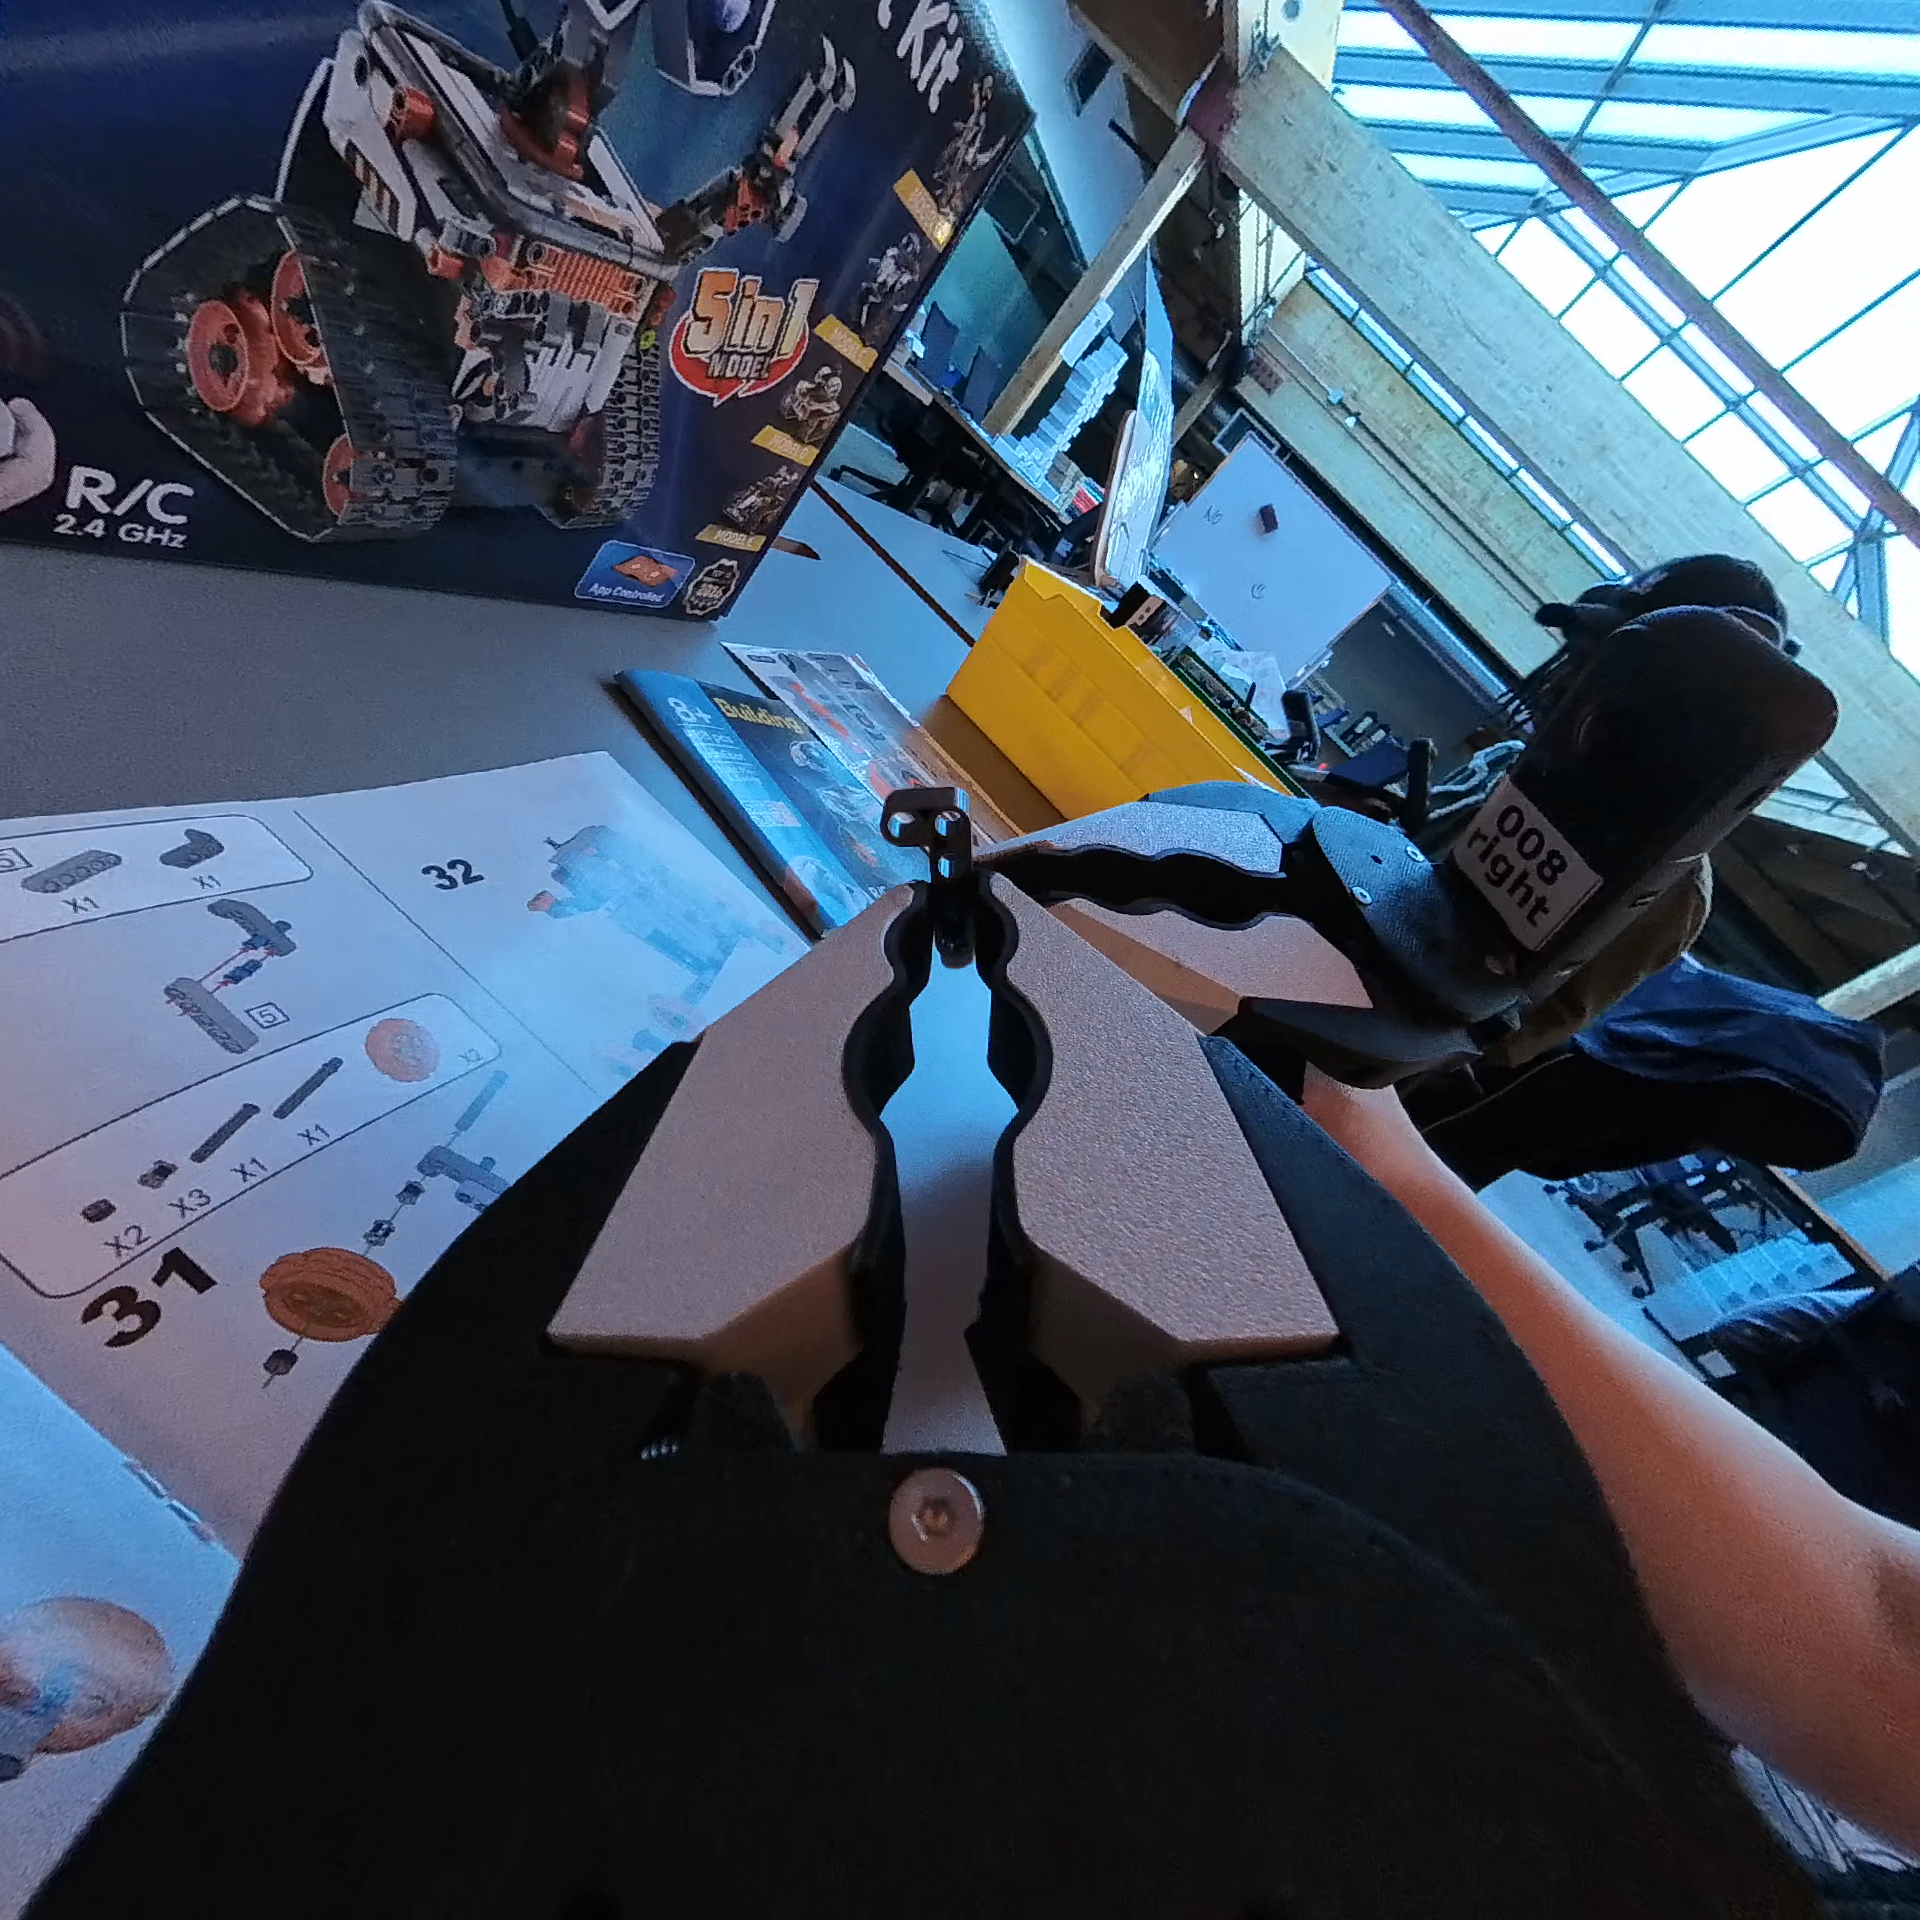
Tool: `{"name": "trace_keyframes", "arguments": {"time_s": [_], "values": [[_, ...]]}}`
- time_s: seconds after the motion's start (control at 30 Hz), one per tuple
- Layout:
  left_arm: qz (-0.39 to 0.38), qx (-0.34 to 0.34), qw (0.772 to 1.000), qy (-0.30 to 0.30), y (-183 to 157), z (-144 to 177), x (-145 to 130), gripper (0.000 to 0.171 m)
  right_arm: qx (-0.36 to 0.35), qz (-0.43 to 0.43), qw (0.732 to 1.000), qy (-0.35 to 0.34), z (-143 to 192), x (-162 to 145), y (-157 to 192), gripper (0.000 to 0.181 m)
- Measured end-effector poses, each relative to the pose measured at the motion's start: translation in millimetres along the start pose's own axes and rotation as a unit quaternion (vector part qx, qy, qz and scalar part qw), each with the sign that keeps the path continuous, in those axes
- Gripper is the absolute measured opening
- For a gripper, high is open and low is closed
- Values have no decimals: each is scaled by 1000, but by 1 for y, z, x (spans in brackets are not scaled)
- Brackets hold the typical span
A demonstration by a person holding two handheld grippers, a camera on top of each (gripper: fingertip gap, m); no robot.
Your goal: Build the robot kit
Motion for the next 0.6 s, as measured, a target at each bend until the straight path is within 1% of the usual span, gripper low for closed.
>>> {"name": "trace_keyframes", "arguments": {"time_s": [0.17, 0.33, 0.43, 0.6], "values": [[3, -1, 1000, 1, 0, 2, 1, 4, -1, 23, 1000, -16, 0, 0, 1, 6], [16, -3, 1000, -3, 2, 4, 1, 5, 7, 20, 1000, -15, -1, 2, 2, 6], [10, 6, 1000, -7, 1, 4, 1, 5, -2, 27, 1000, -9, -2, 3, 3, 6], [6, 9, 1000, 6, 2, 6, 0, 5, 8, 23, 1000, 0, -3, 1, 3, 6]]}}
Point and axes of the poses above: each gripper's, where its closed fingertips meet, z back along the fingers, x out of its top, y = z × x across the jaws, the point moved 9 cm from there along z, back along the fingers
